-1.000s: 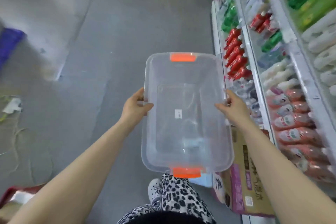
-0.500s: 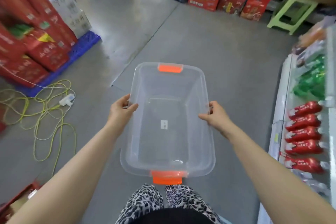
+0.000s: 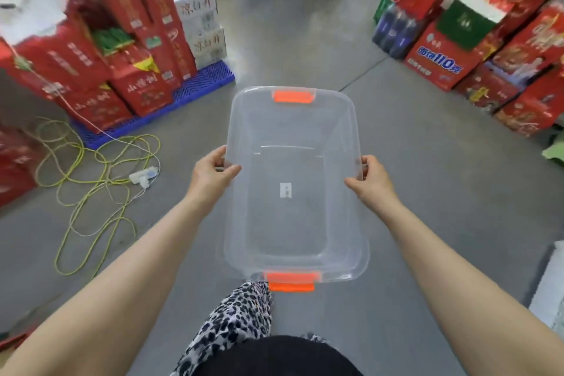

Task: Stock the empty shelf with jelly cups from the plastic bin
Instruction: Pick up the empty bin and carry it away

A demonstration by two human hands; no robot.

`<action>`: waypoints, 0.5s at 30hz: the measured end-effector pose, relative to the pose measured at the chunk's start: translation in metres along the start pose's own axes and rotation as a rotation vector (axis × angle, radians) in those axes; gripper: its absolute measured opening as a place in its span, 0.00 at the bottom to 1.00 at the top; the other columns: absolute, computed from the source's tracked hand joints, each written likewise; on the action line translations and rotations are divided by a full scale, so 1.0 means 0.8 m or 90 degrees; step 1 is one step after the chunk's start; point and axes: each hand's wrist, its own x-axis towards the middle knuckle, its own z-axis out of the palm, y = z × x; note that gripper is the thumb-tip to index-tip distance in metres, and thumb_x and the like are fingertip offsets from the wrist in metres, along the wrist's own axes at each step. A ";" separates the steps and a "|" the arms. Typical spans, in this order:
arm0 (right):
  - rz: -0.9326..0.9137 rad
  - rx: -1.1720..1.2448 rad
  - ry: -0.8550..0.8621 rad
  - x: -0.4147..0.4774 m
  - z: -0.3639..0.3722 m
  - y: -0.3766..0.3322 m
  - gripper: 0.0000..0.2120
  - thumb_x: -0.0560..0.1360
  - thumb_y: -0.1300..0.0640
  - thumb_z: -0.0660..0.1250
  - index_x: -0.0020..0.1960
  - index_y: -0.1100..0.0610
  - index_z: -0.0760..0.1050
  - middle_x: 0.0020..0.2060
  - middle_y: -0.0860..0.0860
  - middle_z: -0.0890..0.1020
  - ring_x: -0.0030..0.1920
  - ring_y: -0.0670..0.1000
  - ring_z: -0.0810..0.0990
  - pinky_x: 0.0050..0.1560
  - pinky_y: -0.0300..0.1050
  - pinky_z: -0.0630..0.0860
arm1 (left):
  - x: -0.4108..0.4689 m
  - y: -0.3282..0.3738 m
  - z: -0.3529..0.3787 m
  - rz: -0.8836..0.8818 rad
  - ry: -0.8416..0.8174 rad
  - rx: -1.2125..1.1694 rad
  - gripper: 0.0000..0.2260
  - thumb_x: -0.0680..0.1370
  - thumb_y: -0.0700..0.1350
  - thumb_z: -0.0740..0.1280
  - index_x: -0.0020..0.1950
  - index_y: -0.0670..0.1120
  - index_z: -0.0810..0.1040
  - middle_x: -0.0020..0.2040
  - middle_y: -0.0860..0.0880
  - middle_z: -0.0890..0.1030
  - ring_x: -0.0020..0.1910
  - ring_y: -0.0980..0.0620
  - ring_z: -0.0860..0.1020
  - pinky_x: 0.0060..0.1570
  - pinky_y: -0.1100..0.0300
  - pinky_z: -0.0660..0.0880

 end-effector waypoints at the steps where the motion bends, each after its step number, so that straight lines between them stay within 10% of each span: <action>1: -0.003 -0.010 -0.004 0.026 0.002 -0.022 0.19 0.71 0.60 0.71 0.61 0.57 0.72 0.41 0.54 0.79 0.42 0.54 0.78 0.46 0.48 0.74 | 0.027 0.011 -0.008 -0.002 0.002 0.000 0.20 0.75 0.36 0.69 0.66 0.48 0.77 0.38 0.49 0.77 0.31 0.59 0.70 0.30 0.70 0.68; 15: -0.116 -0.034 -0.081 0.457 0.074 -0.281 0.21 0.72 0.61 0.69 0.64 0.54 0.71 0.34 0.47 0.72 0.35 0.45 0.72 0.36 0.38 0.68 | 0.446 0.135 -0.100 -0.020 0.115 0.002 0.20 0.74 0.36 0.71 0.65 0.48 0.77 0.43 0.52 0.82 0.39 0.58 0.79 0.37 0.73 0.73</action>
